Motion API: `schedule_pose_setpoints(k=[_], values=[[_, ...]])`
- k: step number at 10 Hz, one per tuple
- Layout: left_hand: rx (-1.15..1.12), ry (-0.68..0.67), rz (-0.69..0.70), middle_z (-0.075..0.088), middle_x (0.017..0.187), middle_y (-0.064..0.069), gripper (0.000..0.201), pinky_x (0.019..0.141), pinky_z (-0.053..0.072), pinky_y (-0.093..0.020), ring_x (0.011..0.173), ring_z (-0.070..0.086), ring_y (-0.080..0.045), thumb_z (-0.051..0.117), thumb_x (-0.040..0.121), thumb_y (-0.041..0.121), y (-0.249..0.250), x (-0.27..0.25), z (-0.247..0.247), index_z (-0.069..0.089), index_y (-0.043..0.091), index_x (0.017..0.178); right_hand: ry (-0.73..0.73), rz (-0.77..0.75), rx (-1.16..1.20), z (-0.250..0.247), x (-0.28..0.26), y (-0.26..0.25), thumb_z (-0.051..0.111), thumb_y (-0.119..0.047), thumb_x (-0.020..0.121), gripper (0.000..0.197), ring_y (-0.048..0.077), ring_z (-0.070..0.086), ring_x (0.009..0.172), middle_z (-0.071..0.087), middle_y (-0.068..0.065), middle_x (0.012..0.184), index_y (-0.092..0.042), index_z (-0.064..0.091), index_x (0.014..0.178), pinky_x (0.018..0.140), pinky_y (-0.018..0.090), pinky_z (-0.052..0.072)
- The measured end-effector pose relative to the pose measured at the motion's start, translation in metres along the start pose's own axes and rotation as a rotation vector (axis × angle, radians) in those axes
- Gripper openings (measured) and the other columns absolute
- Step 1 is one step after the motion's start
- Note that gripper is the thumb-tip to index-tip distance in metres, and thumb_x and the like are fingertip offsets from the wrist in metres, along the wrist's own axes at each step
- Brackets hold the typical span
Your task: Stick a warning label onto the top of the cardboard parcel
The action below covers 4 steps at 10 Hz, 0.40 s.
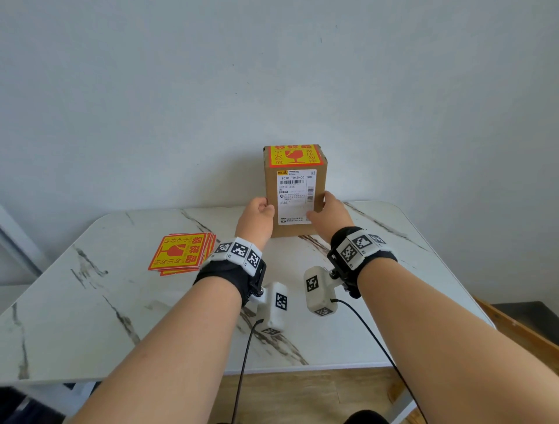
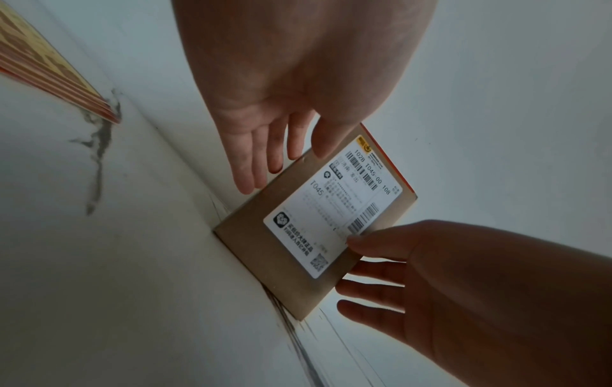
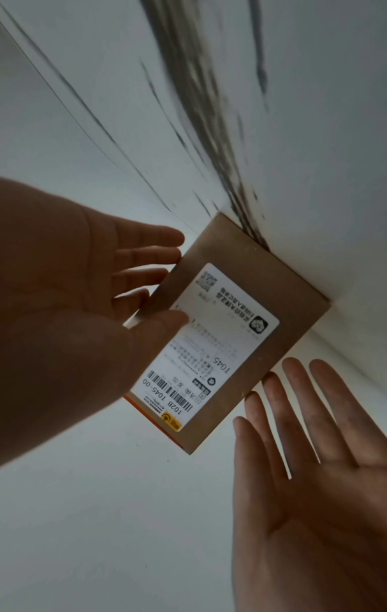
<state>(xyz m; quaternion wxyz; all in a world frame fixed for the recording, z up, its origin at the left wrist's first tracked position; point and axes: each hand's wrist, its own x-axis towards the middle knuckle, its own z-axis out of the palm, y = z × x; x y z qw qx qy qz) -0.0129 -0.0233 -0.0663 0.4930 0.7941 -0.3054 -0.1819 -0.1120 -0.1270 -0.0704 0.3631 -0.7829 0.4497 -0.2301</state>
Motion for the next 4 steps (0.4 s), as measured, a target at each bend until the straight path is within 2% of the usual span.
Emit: schedule_pose_setpoints(k=[1,2,3,4], values=[[0.045,0.008,0.006,0.046,0.148,-0.006,0.049,0.107,0.038,-0.037,0.133,0.048,-0.026,0.042,0.1,0.025,0.001,-0.005,-0.004,0.036,0.014,0.147,0.01,0.018,-0.023,-0.005,-0.006,0.0,0.052,-0.012,0.09,0.049,0.03,0.056,0.119,0.048,0.012,0.139,-0.011,0.04,0.137,0.085,0.031,0.046],[0.232,-0.03,0.011,0.042,0.15,-0.011,0.052,0.108,0.037,-0.036,0.136,0.044,-0.029,0.045,0.098,0.026,0.001,-0.013,-0.008,0.036,0.011,0.146,0.019,0.018,-0.035,-0.014,-0.021,-0.003,0.053,-0.015,0.091,0.059,0.029,0.053,0.123,0.039,0.013,0.146,-0.013,0.032,0.146,0.089,0.031,0.043],[0.475,-0.099,-0.022,0.044,0.142,-0.017,0.05,0.103,0.041,-0.039,0.127,0.049,-0.036,0.047,0.096,0.034,-0.001,-0.027,-0.009,0.044,0.009,0.139,-0.013,-0.046,-0.1,-0.025,-0.041,-0.007,0.051,-0.018,0.092,0.044,0.028,0.055,0.117,0.048,0.013,0.136,-0.013,0.046,0.136,0.09,0.032,0.044],[0.677,-0.11,-0.038,0.04,0.143,-0.017,0.053,0.104,0.039,-0.04,0.128,0.045,-0.037,0.047,0.094,0.038,-0.002,-0.047,-0.009,0.043,0.011,0.139,-0.11,-0.103,-0.201,-0.03,-0.068,-0.004,0.053,-0.024,0.089,0.041,0.027,0.053,0.117,0.053,0.01,0.129,-0.018,0.055,0.13,0.099,0.036,0.045]])
